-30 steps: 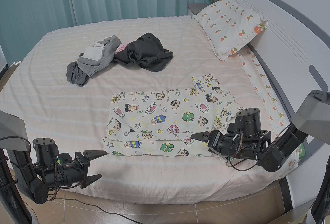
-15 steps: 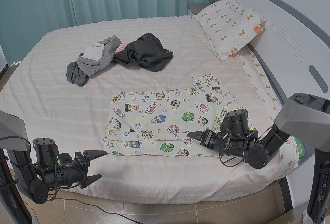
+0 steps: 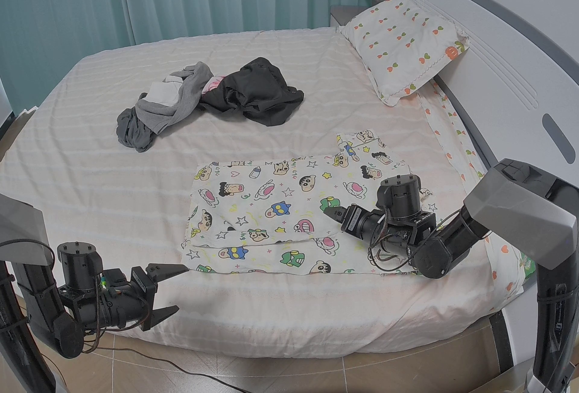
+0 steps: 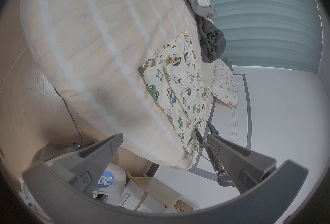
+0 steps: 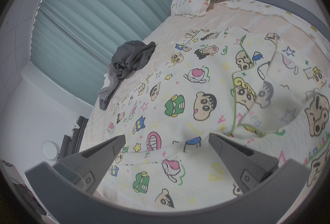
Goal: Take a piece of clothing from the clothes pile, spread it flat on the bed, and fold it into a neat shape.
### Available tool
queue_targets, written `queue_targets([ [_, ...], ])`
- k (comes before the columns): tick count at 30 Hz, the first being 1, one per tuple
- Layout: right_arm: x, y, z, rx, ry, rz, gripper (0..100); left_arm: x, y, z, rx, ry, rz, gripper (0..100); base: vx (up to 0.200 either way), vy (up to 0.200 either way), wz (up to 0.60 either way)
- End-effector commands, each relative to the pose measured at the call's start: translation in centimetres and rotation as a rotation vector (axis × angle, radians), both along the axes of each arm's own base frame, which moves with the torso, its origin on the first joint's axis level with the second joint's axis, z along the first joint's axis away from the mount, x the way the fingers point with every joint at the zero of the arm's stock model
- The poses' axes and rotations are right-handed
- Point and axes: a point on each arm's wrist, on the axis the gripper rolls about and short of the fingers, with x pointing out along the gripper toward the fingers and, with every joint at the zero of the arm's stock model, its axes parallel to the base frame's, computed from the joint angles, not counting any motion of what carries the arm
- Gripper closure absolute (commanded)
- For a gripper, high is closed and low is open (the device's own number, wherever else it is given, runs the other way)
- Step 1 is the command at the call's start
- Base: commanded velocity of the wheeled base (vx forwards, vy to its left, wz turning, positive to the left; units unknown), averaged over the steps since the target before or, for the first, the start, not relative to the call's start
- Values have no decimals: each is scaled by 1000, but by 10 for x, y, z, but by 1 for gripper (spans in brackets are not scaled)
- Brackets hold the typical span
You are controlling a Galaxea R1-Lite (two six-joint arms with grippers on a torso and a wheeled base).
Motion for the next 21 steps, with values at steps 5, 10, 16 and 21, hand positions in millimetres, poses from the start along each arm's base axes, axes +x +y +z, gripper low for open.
queue_targets([
  [5,18,-2,1,-1,-21,-28,0,0,0,0,0,1,0,0,0,0,0],
  [10,21,-3,6,5,-32,-35,0,0,0,0,0,1,0,0,0,0,0],
  [16,1,-9,20,9,-15,-34,0,0,0,0,0,1,0,0,0,0,0],
  [21,-25,-27,39,29,5,-56,0,0,0,0,0,3,0,0,0,0,0],
])
